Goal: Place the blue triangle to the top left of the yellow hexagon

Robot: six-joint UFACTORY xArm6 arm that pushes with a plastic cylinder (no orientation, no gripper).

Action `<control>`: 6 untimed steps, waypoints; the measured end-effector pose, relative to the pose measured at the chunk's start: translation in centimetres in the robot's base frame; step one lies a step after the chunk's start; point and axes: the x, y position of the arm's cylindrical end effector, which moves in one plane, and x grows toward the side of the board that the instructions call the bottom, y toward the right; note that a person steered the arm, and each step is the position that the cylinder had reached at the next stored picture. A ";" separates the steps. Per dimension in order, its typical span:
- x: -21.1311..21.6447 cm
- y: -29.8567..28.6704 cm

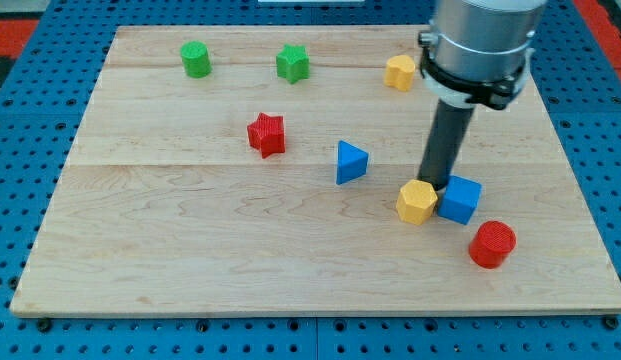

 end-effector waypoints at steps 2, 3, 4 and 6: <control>-7.9 -10.5; -5.8 -13.3; -2.4 -8.7; -5.5 -5.1</control>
